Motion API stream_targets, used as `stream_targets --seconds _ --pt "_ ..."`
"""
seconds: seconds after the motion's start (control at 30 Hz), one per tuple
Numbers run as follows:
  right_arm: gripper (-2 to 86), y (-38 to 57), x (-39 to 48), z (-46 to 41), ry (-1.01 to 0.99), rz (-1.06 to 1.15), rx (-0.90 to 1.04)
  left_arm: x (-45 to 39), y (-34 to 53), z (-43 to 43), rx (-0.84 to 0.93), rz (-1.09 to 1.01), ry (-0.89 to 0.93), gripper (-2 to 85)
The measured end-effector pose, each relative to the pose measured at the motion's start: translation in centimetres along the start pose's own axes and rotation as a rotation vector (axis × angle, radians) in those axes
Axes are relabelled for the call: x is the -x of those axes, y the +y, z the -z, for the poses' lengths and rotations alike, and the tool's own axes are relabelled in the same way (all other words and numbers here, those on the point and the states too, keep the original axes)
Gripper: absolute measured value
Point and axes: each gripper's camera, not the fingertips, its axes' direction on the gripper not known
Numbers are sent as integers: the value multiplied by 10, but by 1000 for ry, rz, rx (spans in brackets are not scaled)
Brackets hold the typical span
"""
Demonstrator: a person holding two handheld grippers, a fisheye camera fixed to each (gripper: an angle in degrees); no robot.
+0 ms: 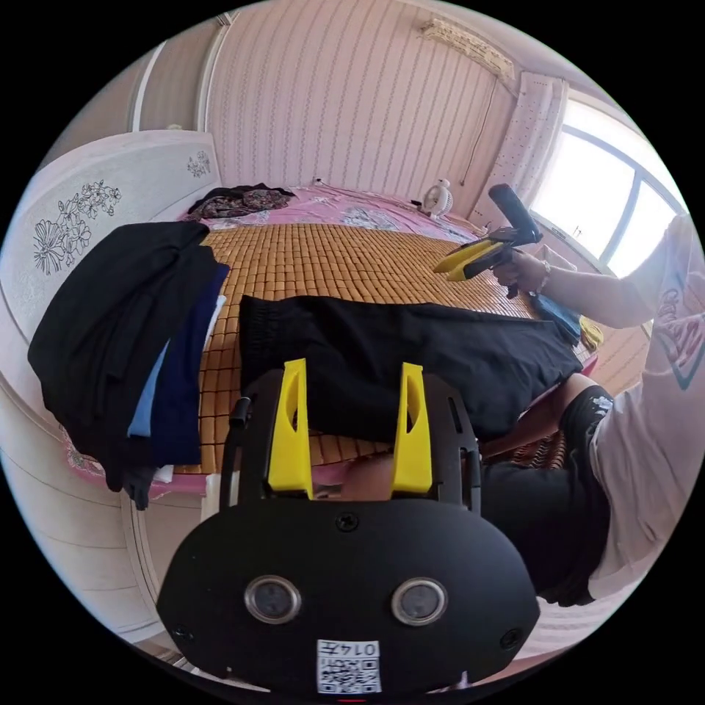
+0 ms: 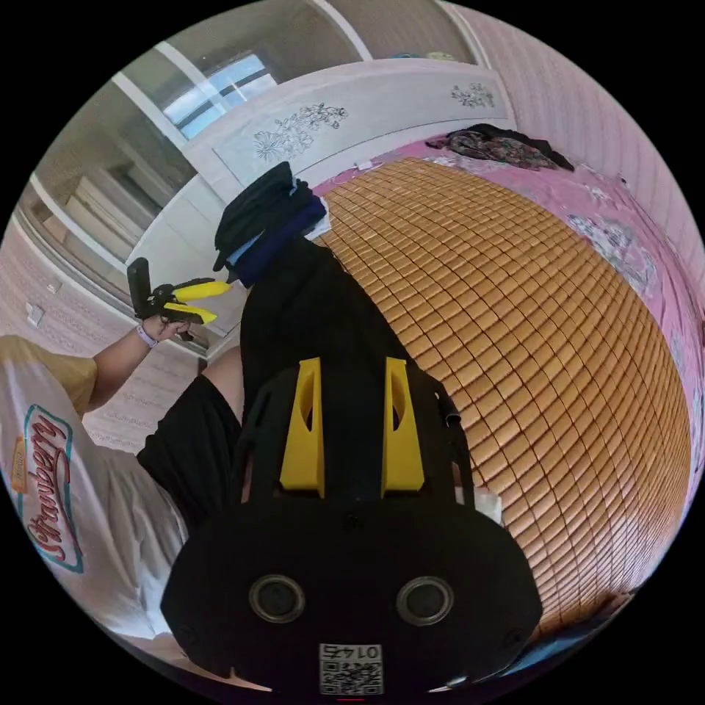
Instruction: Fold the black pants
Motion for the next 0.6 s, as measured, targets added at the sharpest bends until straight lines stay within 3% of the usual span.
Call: stream_targets --seconds 0.07,0.27,0.43,0.53,0.6 --pt "148 -92 20 -70 -70 184 42 19 -1 5 -31 6 -13 185" --pt "185 -230 34 -223 -156 270 246 63 -20 -5 -21 0 7 216" --pt "45 -248 51 -267 -282 500 419 76 -42 -14 -1 -111 45 230" --pt "28 -244 71 -264 -409 684 493 77 -60 -11 -5 -166 110 226" --pt "22 -246 79 -262 -539 742 525 73 -69 -1 -34 -236 212 173"
